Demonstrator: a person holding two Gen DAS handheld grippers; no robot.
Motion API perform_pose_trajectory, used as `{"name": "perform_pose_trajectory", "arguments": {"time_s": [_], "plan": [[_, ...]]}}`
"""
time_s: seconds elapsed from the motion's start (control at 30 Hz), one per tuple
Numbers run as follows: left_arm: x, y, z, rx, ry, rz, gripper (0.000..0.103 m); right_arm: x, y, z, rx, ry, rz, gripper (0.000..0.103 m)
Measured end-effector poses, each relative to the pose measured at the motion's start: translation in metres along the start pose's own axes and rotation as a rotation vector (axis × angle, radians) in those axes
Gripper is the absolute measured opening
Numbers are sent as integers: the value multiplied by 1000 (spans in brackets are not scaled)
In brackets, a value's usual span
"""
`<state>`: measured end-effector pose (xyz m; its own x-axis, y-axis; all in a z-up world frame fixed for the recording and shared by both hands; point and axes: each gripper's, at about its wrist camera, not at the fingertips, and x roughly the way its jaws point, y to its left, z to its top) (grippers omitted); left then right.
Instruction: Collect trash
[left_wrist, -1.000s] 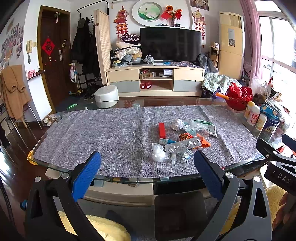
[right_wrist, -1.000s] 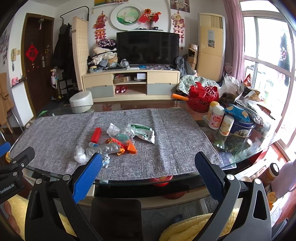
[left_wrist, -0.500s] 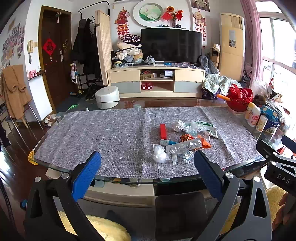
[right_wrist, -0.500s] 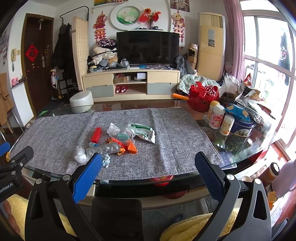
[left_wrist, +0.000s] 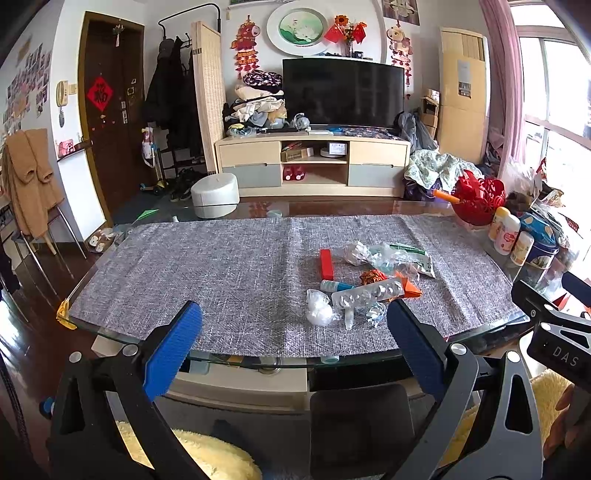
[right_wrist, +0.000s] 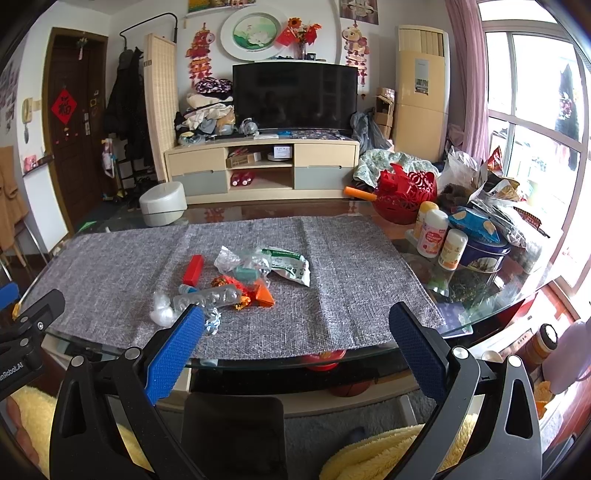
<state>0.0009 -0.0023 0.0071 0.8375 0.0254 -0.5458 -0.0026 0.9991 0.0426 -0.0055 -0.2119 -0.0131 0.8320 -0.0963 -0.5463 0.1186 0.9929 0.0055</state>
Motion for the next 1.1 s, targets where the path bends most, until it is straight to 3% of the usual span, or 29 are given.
{"name": "perform_pose_trajectory", "arguments": {"time_s": [0.7, 0.93, 1.1], "plan": [[5, 4, -1, 1, 20, 0, 95, 2, -2, 2, 8, 1, 8, 100], [18, 8, -4, -3, 55, 7, 95, 18, -2, 4, -12, 36, -9, 100], [34, 15, -7, 5, 88, 11, 95, 34, -5, 4, 23, 88, 46, 100]]}}
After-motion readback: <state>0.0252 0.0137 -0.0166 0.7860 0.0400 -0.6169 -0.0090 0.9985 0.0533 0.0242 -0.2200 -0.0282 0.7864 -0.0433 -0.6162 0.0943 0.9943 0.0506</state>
